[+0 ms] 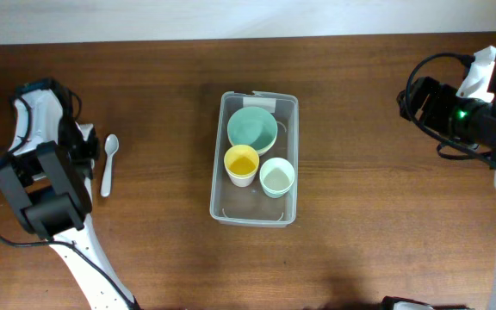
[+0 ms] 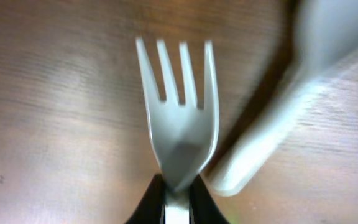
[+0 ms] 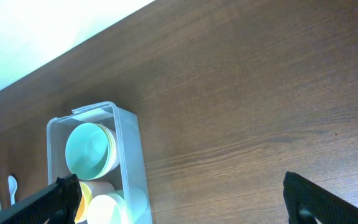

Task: Pack container
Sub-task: 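Move the left gripper to the white fork and grasp its handle, then carry the white fork into the container's lower area and release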

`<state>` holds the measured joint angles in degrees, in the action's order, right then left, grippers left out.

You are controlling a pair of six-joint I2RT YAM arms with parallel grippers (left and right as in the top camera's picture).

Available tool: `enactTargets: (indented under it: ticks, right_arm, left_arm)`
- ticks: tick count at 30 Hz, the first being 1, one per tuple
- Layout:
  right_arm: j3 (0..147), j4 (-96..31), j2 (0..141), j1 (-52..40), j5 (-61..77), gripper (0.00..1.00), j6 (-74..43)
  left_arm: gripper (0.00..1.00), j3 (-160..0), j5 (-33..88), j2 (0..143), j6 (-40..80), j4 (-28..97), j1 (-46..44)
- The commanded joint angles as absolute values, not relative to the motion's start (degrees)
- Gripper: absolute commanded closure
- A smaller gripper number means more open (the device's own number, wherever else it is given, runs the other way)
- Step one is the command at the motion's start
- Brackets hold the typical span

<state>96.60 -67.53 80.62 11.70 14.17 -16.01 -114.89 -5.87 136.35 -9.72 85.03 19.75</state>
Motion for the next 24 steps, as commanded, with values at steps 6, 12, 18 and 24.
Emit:
enactTargets:
  ticks: [6, 12, 18, 24]
  right_arm:
    - [97.19, -67.53, 80.4, 12.08, 13.65, 0.01, -15.42]
    - [97.19, -67.53, 80.4, 12.08, 13.65, 0.01, -15.42]
    - [97.19, -67.53, 80.4, 12.08, 13.65, 0.01, -15.42]
    - [97.19, -67.53, 80.4, 12.08, 13.65, 0.01, -15.42]
  left_arm:
    - [0.99, -138.63, 6.94, 128.11, -8.51, 96.71, 15.77]
    - [0.99, -139.28, 6.9, 117.8, -15.25, 95.44, 5.34]
    - [0.99, -139.22, 6.94, 114.17, -26.48, 96.71, -7.81]
    - [0.99, -134.96, 11.79, 114.3, -40.25, 96.71, -18.81]
